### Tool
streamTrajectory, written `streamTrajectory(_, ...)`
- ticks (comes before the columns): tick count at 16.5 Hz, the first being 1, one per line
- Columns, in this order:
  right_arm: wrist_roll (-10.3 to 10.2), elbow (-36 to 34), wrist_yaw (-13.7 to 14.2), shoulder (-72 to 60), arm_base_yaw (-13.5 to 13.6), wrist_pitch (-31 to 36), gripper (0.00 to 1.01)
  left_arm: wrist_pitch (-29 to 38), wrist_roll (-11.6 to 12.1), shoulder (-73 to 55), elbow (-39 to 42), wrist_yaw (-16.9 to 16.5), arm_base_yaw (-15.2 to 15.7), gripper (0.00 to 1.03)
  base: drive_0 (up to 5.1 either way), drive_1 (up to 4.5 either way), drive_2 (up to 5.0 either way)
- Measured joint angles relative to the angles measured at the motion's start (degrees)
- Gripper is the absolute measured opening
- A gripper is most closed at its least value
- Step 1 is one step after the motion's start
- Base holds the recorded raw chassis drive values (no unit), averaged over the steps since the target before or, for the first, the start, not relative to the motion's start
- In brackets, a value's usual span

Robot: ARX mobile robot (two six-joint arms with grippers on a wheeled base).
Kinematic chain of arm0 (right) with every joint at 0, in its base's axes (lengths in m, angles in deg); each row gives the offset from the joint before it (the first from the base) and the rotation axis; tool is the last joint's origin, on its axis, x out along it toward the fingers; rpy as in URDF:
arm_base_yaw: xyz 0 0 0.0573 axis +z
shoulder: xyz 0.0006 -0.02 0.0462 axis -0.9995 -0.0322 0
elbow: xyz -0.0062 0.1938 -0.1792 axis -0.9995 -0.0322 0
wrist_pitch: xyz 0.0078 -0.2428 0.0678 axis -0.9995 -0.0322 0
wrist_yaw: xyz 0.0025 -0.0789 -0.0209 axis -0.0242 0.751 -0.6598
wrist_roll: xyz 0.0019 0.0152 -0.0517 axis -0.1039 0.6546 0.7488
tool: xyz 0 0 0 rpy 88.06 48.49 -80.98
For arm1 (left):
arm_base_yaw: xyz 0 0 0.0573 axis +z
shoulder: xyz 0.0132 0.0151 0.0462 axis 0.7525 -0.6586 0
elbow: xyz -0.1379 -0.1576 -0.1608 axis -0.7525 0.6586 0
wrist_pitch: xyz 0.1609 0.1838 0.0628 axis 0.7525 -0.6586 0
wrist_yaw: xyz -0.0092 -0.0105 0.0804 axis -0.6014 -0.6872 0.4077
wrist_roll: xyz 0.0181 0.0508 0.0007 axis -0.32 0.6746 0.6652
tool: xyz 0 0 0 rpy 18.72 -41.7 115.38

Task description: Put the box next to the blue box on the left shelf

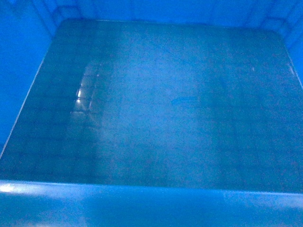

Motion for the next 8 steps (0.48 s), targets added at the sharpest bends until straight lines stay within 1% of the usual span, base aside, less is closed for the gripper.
streamTrajectory(8, 0.0, -0.02, -0.02, 0.02, 0.0, -0.02, 0.09, 0.04, 0.0, 0.0, 0.0, 0.0, 0.0, 0.17, 0.0, 4.03, -4.1)
